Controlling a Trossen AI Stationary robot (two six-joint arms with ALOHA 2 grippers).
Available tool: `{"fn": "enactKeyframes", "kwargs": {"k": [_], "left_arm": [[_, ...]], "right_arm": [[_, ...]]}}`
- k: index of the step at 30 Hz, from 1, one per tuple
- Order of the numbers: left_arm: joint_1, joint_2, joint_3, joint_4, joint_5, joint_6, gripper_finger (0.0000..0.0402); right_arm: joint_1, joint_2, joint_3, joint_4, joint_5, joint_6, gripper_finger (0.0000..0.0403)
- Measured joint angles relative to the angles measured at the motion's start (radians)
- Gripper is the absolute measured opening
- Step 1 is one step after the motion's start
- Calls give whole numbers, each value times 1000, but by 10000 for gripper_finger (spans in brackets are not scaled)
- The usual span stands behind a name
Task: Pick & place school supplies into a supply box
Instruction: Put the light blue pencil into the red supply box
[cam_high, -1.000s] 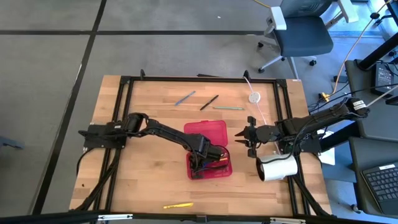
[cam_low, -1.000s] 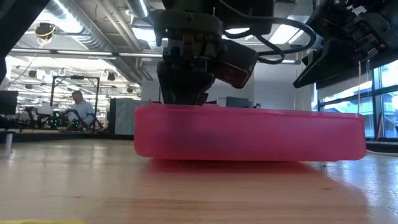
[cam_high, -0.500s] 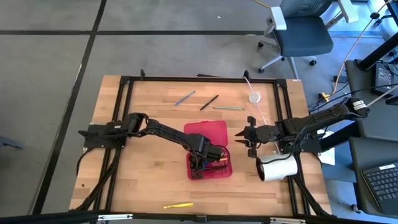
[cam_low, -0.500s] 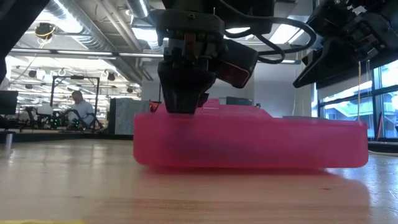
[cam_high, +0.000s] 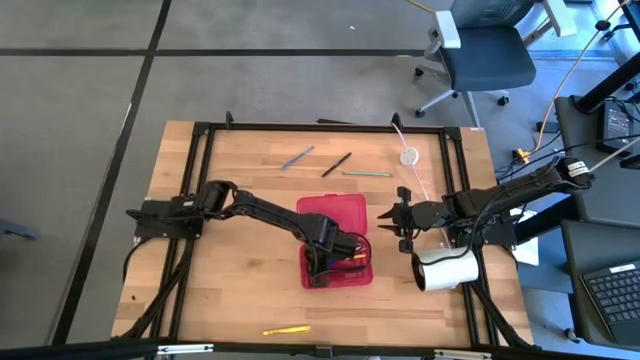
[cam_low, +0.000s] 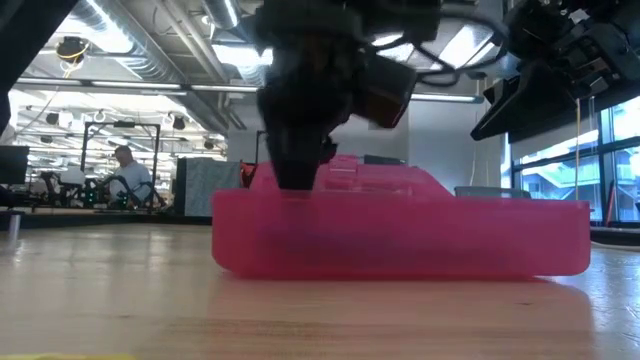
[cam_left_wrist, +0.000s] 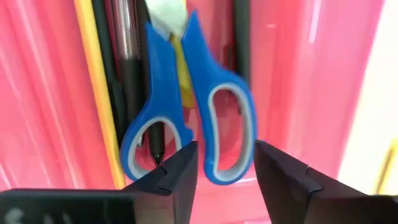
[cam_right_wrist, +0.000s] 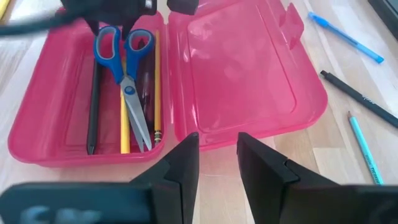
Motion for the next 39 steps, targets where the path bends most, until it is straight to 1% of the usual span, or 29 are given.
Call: {"fn": "enactKeyframes", "kwargs": {"k": [6, 10, 12, 13, 16, 19, 21, 23, 24, 26, 28, 30, 33, 36, 39], "left_arm": [[-7, -11, 56, -10, 0, 13, 176], [-14, -15, 81, -63, -4, 30, 180], [-19, -29, 81, -98, -25, 36, 178], [-23, -43, 81, -109, -49, 48, 177], [-38, -95, 81, -154, -168, 64, 174], [-51, -171, 62, -150, -275, 77, 174], [-53, -237, 21, -108, -338, 98, 175], [-48, -315, -60, -21, -385, 128, 176], [-41, -355, -110, 33, -391, 139, 177], [-22, -449, -232, 172, -375, 153, 178], [6, -550, -366, 298, -332, 166, 178], [33, -646, -506, 434, -307, 177, 176], [67, -782, -713, 652, -311, 209, 173], [93, -897, -904, 885, -314, 248, 174], [116, -987, -1077, 1106, -315, 269, 177]], "right_arm": [[0, 0, 0, -2, 0, -1, 114], [0, 0, 0, -13, 1, -1, 114], [0, 0, 0, -26, 12, 9, 114], [0, 0, 0, -28, 31, 30, 114], [-1, -8, 0, -37, 89, 63, 114], [-1, -27, 0, -39, 131, 29, 114], [-1, -44, 0, -40, 149, -2, 114], [-1, -57, 0, -34, 153, -42, 114], [-1, -63, 0, -30, 153, -65, 114], [-1, -69, 0, -23, 153, -110, 114], [-1, -70, 0, -20, 153, -123, 114], [-2, -70, 0, -19, 165, -31, 114], [-25, -72, 0, -29, 154, 52, 114], [-79, -72, 4, -35, 93, 93, 114], [-168, -72, 47, -105, 8, 138, 114]]}}
